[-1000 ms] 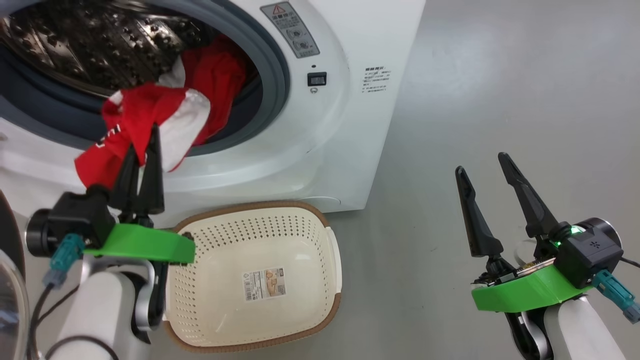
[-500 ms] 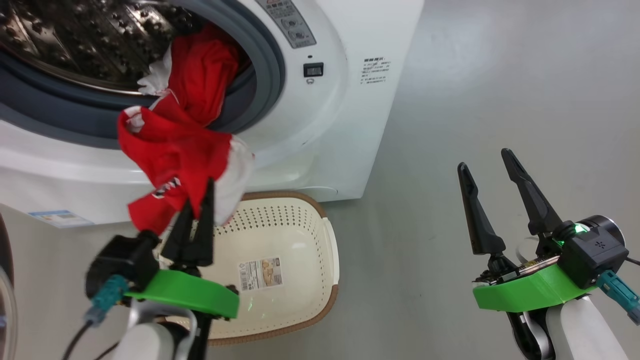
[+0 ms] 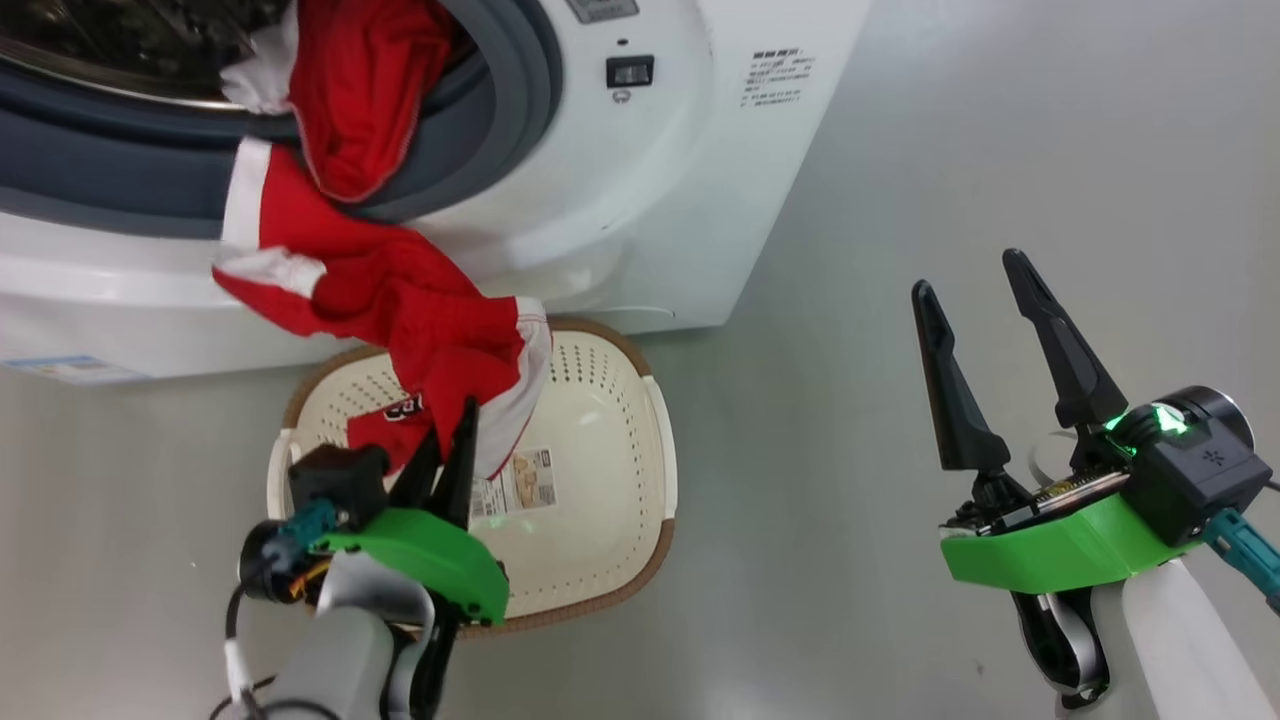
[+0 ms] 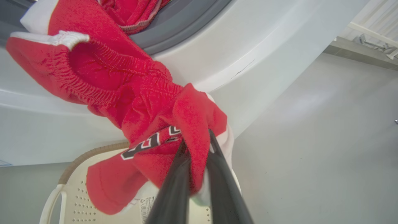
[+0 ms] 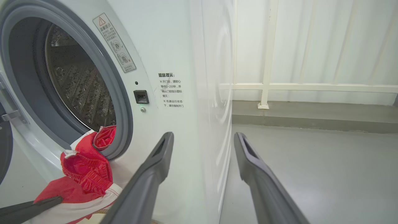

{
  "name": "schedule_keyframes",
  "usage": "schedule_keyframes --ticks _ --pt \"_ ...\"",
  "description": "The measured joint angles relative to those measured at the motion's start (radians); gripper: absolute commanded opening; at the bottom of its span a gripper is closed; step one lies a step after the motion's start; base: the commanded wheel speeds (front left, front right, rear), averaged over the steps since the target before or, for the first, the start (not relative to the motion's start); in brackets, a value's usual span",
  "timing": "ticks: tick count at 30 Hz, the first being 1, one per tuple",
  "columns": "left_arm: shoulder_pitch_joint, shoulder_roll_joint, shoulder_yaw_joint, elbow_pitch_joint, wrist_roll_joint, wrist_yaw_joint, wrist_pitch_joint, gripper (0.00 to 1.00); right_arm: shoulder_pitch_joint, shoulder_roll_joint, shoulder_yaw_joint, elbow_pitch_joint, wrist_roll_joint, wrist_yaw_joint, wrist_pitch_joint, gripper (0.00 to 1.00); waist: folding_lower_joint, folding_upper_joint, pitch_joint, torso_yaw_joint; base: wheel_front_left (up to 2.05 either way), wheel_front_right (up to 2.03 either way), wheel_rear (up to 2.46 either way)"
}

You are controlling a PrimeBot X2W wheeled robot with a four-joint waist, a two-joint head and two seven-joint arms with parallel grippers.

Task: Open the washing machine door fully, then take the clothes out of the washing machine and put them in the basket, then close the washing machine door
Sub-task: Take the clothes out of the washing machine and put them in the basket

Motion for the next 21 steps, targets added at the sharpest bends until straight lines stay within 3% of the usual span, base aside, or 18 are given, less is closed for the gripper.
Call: schedule_keyframes --ticks 10,21 --pt "-0.194 -0.002 0.009 0.370 -0.016 -0.011 0.005 0.00 -0.068 -0.001 0.035 0.003 0.011 0.000 0.000 1.00 0.0000 0.0000 0.103 -0.012 0.00 0.00 0.00" --pt "-0.329 -0.010 0.031 0.721 -0.079 -0.062 0.010 0.00 -0.080 -0.001 0.053 0.009 0.021 0.000 0.000 1.00 0.0000 0.0000 0.152 -0.047 0.00 0.00 0.00"
